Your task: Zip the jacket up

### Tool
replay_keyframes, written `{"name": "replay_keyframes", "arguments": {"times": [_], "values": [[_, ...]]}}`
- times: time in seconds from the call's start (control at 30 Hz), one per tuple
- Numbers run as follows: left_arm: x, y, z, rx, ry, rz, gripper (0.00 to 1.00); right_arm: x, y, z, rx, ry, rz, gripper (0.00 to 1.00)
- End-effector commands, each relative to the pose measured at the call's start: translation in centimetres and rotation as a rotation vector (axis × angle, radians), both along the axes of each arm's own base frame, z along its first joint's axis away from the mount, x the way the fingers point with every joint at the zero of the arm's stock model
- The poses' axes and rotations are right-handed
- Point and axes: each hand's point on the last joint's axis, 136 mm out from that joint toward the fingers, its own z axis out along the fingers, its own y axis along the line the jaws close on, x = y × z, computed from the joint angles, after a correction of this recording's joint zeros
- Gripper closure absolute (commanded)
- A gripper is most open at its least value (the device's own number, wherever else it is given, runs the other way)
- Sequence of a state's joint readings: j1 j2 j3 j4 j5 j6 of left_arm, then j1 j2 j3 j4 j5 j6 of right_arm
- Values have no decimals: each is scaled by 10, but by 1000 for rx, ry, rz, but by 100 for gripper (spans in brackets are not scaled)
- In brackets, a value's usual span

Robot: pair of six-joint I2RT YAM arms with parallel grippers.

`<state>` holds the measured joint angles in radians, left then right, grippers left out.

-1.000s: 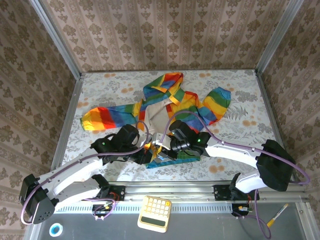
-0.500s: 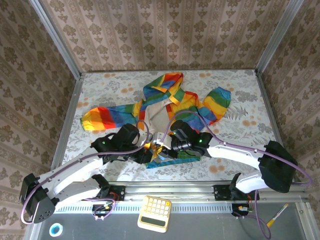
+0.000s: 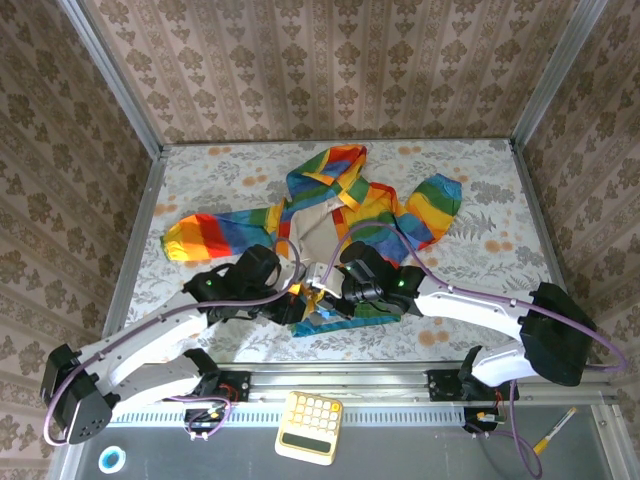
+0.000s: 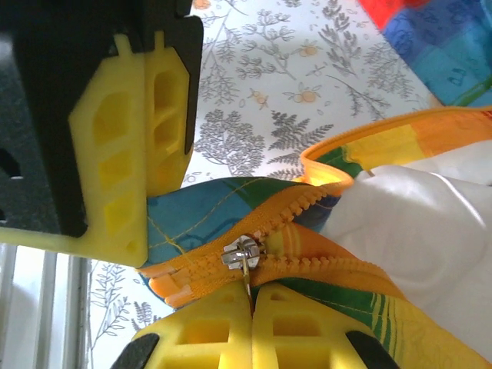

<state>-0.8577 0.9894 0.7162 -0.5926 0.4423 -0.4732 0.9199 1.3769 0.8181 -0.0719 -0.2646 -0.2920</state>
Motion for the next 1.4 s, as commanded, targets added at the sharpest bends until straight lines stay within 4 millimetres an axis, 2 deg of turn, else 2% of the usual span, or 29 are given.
{"name": "replay_keyframes", "arguments": {"times": [0.0,0.2,0.33,0.4,0.47,0.57,0.63,0.83,1.07,1.37], "values": [[-6,0,6,7,5,-42,100,30,-19,5,-52,-59,-173,100],[-2,-1,5,-1,1,-25,100,44,-31,-4,-74,-66,-277,100],[4,2,3,-14,7,20,100,43,-34,-8,-71,-52,-288,100],[8,3,3,-34,10,58,89,39,-32,-8,-53,-37,-272,100],[15,6,5,-59,9,120,72,36,-31,-8,-39,-22,-267,100],[25,10,9,-121,-10,215,60,33,-31,-11,-22,4,-269,100],[31,10,11,-175,-25,278,56,32,-29,-11,-6,20,-274,100],[41,-5,23,-339,-129,362,52,31,-28,-12,27,53,-285,100],[45,-16,7,-331,-173,376,50,30,-24,-7,75,91,-280,100],[55,-17,-6,-317,-218,402,50,26,-22,-3,101,132,-269,100]]}}
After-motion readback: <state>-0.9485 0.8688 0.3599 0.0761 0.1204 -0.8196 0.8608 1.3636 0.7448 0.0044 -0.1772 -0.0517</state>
